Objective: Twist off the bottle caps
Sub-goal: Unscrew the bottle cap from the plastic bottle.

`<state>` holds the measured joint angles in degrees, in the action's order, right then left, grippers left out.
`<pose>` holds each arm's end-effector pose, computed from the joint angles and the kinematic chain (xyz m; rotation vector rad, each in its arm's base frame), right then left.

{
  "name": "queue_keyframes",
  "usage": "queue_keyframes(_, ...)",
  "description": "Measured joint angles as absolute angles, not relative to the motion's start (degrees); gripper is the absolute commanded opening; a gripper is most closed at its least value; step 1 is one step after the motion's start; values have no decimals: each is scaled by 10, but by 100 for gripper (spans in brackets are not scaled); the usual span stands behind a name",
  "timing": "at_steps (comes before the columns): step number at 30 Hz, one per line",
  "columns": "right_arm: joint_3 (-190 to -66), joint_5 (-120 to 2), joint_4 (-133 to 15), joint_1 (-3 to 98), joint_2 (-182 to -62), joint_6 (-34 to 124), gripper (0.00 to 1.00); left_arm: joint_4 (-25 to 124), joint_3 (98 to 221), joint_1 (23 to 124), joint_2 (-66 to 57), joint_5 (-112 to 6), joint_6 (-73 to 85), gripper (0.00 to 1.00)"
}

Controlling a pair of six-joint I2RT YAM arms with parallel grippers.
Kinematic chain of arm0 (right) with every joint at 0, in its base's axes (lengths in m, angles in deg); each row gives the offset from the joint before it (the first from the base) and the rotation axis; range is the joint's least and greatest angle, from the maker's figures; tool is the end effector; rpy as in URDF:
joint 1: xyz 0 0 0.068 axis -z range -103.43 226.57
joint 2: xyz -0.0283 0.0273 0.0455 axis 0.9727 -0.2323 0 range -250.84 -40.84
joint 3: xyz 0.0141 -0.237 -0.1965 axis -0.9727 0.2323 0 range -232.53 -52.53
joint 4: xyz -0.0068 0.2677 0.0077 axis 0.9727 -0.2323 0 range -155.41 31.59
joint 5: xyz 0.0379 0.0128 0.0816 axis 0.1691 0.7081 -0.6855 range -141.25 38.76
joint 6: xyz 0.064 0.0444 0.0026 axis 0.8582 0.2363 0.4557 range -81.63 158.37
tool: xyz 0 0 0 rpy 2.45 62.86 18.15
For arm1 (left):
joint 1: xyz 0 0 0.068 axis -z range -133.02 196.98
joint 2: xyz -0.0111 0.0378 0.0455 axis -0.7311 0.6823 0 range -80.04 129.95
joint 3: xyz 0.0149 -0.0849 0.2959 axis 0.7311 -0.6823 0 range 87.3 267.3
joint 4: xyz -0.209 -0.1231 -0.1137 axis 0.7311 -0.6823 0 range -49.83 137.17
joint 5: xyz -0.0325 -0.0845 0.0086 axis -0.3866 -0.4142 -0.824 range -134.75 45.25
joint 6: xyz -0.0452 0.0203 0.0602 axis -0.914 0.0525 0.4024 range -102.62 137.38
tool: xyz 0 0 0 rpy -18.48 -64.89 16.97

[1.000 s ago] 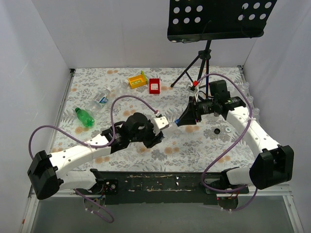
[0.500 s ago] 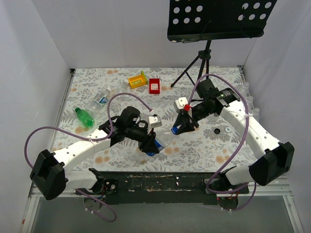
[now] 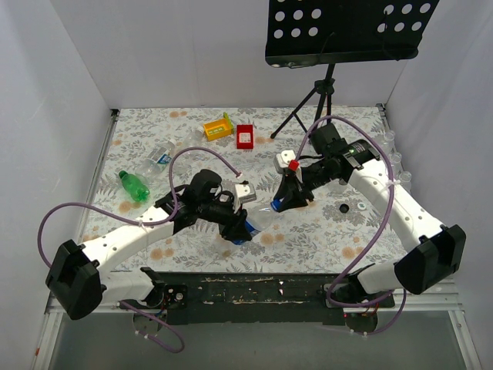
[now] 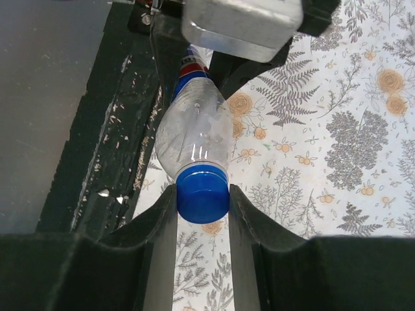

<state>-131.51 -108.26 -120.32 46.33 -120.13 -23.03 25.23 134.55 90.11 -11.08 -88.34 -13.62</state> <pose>0.2031 0.1831 0.3698 -1.8111 1.3415 1.0203 0.1561 -0.2091 0.2720 0.7020 2.4841 -1.4684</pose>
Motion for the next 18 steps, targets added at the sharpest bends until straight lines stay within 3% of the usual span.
queue_keyframes(3, -1315, -1084, -1185, 466, -1208, -180, 63, 249, 1345, 907, -123, -850, -130, 6)
queue_keyframes(7, -1316, -1091, -1144, 473, -1215, -104, 79, 249, 1345, 921, -128, -806, -120, 6)
queue_keyframes(10, -1322, -1103, -1121, 494, -1215, -56, 85, 247, 1345, 936, -128, -764, -115, 6)
queue_keyframes(18, -1284, -1122, -1035, 574, -1175, 54, 87, 252, 1345, 980, -129, -650, -103, 6)
